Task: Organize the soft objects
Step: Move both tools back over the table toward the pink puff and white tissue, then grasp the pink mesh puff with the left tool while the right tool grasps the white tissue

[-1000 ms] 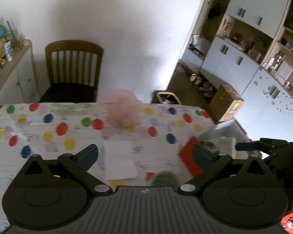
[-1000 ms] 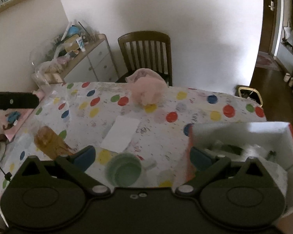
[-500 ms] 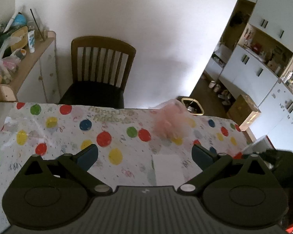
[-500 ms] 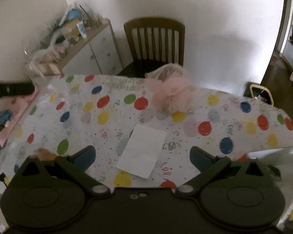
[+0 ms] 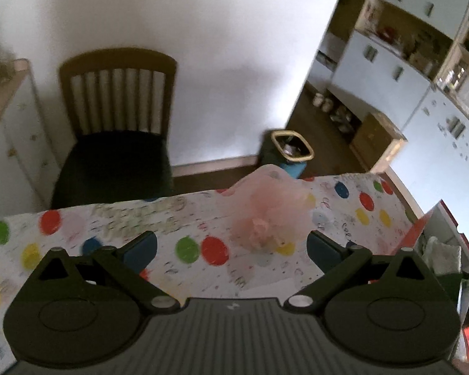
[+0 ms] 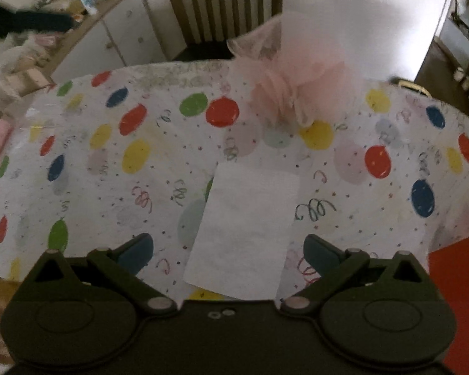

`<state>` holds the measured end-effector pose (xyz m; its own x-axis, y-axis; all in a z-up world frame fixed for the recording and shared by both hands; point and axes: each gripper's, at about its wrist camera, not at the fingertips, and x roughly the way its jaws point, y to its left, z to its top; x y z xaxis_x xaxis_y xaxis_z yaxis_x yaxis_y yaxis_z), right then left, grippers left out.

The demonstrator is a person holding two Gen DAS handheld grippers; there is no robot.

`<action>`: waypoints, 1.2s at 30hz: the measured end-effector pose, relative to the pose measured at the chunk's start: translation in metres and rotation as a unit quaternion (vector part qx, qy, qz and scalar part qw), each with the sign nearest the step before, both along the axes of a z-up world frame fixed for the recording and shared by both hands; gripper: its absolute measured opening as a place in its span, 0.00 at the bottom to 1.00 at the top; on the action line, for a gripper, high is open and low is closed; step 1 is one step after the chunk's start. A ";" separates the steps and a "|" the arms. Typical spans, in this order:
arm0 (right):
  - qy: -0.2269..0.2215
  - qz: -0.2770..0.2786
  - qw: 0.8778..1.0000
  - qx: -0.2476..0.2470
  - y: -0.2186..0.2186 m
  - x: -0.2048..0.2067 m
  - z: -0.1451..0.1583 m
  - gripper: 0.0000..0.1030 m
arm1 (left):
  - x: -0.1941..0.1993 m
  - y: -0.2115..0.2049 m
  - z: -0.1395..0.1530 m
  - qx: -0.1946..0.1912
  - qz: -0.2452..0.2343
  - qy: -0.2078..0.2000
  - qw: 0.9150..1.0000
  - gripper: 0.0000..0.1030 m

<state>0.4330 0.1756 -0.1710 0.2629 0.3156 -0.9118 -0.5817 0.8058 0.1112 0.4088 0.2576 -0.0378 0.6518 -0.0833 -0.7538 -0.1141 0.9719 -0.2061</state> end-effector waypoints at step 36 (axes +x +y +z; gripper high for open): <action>-0.022 0.031 0.996 -0.080 0.036 -0.006 -0.039 0.36 | 0.145 -0.080 -0.107 0.109 -0.158 0.117 0.974 0.56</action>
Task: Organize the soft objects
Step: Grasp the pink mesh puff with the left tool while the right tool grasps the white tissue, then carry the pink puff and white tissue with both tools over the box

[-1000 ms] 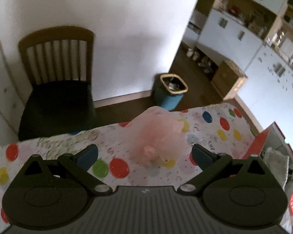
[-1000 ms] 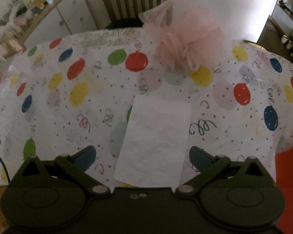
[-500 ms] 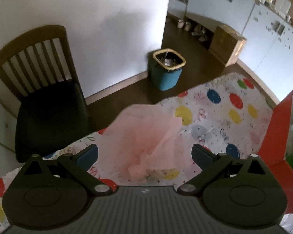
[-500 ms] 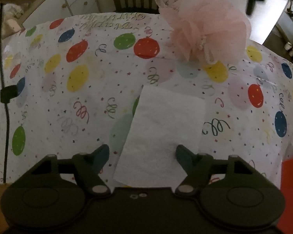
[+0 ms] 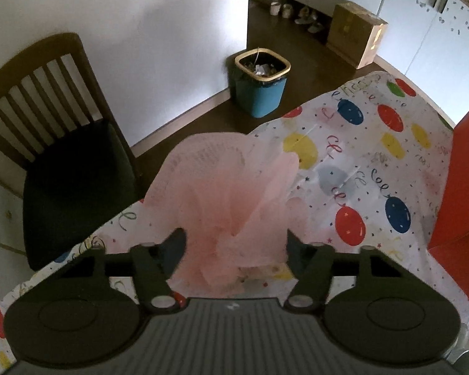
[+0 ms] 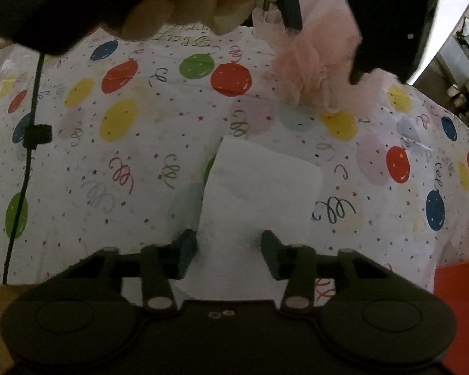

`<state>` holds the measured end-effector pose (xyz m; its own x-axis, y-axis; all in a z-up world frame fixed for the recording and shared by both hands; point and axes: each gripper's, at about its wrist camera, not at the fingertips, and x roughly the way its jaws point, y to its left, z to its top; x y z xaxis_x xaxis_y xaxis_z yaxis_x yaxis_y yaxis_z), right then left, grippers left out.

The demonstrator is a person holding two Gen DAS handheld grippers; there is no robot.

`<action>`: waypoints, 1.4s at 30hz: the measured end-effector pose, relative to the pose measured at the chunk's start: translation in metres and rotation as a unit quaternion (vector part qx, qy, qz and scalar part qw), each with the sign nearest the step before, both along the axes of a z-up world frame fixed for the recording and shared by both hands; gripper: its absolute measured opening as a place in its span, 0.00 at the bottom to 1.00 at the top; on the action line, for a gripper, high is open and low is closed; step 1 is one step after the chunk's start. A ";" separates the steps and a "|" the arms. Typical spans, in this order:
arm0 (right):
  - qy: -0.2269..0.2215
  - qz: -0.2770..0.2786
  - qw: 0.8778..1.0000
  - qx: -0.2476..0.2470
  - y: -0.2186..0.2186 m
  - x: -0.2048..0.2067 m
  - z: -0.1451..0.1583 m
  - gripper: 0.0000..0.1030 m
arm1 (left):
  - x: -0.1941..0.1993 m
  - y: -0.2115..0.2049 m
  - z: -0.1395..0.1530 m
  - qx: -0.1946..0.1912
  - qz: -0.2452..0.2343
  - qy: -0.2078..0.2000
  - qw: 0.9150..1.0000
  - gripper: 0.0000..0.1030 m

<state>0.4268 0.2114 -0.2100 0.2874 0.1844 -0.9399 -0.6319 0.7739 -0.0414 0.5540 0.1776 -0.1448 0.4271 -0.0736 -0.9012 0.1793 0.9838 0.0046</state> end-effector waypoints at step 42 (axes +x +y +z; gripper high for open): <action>-0.056 -0.067 0.985 0.146 -0.135 -0.022 0.134 0.01 | -0.137 0.063 0.137 -0.038 0.091 -0.127 0.987 0.07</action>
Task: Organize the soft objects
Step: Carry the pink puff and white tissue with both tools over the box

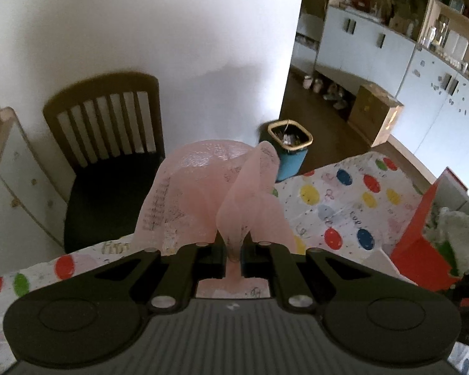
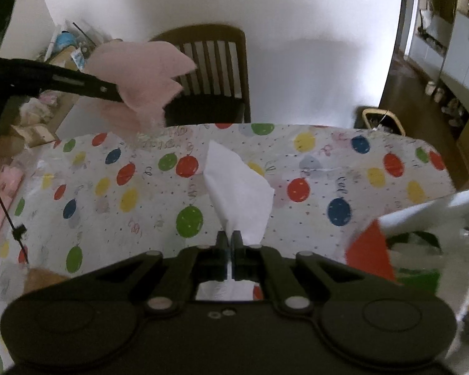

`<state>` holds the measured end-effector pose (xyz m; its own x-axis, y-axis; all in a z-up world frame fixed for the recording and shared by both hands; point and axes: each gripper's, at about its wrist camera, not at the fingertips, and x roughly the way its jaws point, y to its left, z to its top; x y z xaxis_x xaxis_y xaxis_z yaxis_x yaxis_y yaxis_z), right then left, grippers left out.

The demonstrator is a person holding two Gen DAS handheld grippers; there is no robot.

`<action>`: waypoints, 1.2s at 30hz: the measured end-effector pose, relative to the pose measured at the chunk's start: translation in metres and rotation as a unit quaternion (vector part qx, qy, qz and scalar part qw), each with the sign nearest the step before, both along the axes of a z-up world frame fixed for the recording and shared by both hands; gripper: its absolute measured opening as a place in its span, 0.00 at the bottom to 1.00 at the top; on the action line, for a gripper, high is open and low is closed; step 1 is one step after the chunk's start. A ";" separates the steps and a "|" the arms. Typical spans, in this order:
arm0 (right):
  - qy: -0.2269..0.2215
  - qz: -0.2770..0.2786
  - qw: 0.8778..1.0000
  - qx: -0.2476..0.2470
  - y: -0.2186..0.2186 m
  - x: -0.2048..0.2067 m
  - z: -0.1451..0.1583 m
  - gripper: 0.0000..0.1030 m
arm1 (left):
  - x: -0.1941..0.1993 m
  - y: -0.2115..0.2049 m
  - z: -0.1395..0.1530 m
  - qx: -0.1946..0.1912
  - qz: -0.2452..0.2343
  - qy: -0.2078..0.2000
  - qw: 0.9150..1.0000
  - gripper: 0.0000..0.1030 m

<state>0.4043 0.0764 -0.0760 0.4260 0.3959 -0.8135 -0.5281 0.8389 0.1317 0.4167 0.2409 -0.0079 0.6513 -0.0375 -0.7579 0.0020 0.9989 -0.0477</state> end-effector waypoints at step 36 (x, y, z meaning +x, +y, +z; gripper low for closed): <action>-0.064 -0.039 0.997 -0.008 -0.265 -0.017 0.061 0.01 | -0.109 -0.310 0.051 -0.034 -0.090 -0.004 0.995 0.07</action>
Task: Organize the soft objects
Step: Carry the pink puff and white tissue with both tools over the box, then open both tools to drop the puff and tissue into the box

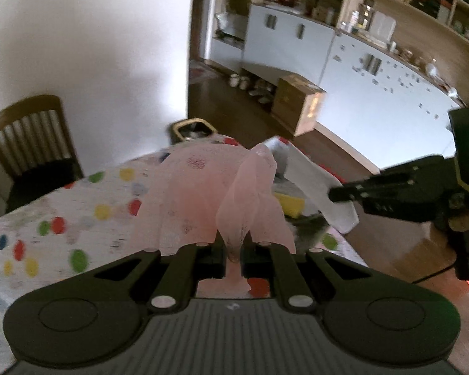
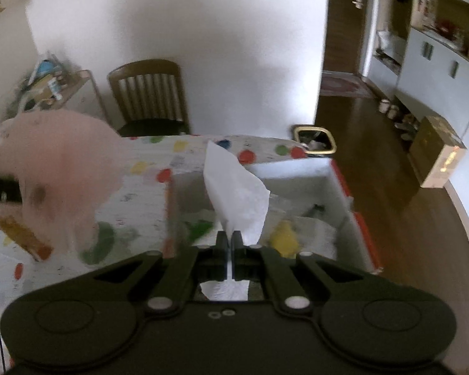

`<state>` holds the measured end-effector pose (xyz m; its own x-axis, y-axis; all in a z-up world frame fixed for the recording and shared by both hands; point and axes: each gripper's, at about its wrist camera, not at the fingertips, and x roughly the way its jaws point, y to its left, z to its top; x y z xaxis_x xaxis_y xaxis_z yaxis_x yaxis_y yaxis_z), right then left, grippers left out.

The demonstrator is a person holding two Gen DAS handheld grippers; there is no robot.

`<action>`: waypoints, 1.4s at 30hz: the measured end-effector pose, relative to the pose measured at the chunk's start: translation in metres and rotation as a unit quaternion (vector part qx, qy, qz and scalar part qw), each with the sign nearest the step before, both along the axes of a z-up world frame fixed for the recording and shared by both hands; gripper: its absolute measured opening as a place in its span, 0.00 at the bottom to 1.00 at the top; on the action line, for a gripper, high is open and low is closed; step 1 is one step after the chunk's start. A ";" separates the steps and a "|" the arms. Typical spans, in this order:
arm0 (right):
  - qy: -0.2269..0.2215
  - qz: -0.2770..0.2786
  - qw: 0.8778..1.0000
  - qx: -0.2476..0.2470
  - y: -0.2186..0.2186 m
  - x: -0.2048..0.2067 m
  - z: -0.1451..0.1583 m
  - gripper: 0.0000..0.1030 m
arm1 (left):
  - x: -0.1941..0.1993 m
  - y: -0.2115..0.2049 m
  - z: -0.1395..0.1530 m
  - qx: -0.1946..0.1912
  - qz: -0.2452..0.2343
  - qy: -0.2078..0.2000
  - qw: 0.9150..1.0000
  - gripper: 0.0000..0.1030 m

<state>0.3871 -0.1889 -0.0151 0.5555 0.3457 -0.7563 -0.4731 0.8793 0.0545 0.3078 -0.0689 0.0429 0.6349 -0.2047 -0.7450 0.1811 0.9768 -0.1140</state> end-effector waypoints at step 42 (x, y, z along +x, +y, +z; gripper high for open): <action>0.083 -0.082 0.993 0.008 -0.055 0.082 -0.101 0.32 | 0.115 -0.110 -0.132 -0.065 0.022 0.100 0.993 0.09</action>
